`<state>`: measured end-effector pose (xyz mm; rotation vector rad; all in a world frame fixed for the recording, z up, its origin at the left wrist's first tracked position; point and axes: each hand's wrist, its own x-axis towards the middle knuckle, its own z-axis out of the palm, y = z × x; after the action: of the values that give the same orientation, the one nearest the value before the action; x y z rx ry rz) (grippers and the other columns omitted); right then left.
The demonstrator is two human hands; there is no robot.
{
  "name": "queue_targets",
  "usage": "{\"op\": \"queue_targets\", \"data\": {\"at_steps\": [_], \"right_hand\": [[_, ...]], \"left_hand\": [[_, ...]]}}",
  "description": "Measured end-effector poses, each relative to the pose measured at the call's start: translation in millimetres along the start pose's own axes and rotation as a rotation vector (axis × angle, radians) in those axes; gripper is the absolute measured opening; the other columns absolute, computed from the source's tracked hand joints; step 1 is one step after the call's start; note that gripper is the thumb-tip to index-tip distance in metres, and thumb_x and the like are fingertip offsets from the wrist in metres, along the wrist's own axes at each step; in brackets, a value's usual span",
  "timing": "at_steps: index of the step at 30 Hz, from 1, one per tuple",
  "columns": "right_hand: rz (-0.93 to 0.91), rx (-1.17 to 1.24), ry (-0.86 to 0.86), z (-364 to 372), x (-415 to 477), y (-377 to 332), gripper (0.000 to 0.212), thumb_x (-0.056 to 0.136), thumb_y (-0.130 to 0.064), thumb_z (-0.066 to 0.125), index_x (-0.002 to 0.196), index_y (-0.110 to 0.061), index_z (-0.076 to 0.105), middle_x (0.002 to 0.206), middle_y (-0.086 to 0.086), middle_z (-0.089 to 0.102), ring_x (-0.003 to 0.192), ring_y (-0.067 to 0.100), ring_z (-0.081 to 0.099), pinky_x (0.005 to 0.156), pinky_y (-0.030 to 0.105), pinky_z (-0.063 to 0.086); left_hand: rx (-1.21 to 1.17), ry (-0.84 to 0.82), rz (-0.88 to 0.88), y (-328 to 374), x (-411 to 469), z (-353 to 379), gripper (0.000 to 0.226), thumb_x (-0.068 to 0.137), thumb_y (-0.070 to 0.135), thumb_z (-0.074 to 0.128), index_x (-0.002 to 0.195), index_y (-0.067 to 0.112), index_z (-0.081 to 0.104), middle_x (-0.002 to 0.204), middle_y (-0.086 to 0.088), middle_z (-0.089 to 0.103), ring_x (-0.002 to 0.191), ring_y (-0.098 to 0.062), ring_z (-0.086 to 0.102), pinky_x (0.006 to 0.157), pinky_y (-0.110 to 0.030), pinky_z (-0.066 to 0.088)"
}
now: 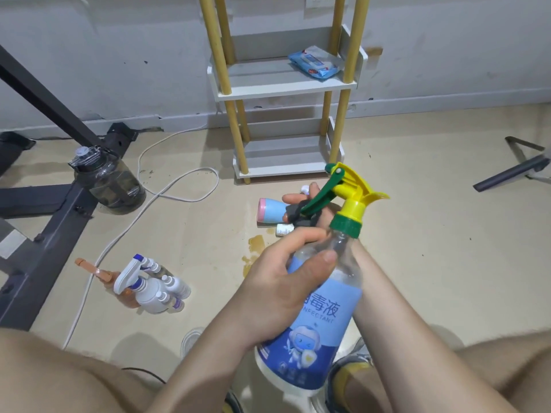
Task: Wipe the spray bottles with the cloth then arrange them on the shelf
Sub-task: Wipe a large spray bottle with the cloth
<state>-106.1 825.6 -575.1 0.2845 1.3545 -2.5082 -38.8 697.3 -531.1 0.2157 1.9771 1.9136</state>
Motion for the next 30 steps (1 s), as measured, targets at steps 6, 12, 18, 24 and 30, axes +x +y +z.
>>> {"op": "queue_targets", "data": {"at_steps": [6,12,18,24,30], "right_hand": [[0.027,0.229,0.130,8.2,0.2,-21.2,0.049,0.102,-0.042,0.038,0.097,-0.001,0.064,0.083,0.017,0.065,0.067,0.026,0.065,0.065,0.031,0.055],[-0.151,0.288,0.017,12.7,-13.7,-48.9,0.030,0.086,-0.041,0.060,0.096,-0.013,0.063,0.097,0.017,0.061,0.081,0.028,0.059,0.079,0.037,0.050],[-0.168,-0.279,-0.028,14.7,-38.9,-12.5,0.080,0.064,-0.079,0.066,0.123,-0.025,0.064,0.117,0.000,0.072,0.109,0.018,0.068,0.098,0.042,0.052],[-0.079,-0.479,-0.287,15.8,-58.7,9.0,0.075,0.068,0.012,0.082,0.129,-0.022,0.053,0.110,0.004,0.073,0.097,0.021,0.072,0.081,0.032,0.058],[-0.427,-1.333,0.182,27.5,-57.2,28.4,0.090,0.056,-0.041,0.079,0.136,-0.037,0.039,0.112,-0.015,0.061,0.097,0.015,0.056,0.073,0.031,0.047]], "left_hand": [[0.082,0.080,0.076,3.3,0.4,-7.2,0.042,0.072,0.059,0.062,0.109,0.040,0.065,0.101,0.008,0.072,0.089,-0.014,0.066,0.082,-0.035,0.050],[0.493,0.297,0.086,-0.4,1.6,-18.8,0.042,0.064,0.072,0.051,0.104,0.059,0.054,0.104,0.029,0.065,0.103,-0.001,0.061,0.095,-0.033,0.049],[0.413,0.489,0.183,3.6,11.0,-13.7,0.034,0.068,0.070,0.050,0.101,0.060,0.051,0.100,0.035,0.063,0.096,0.002,0.063,0.088,-0.028,0.051],[0.037,0.441,0.194,13.5,16.2,-24.1,0.034,0.073,0.061,0.059,0.106,0.053,0.055,0.106,0.008,0.071,0.096,-0.016,0.069,0.089,-0.046,0.054],[0.064,0.626,0.190,43.1,24.7,-35.0,0.033,0.076,0.051,0.075,0.091,0.024,0.065,0.087,0.006,0.073,0.080,-0.011,0.067,0.078,-0.033,0.052]]}}
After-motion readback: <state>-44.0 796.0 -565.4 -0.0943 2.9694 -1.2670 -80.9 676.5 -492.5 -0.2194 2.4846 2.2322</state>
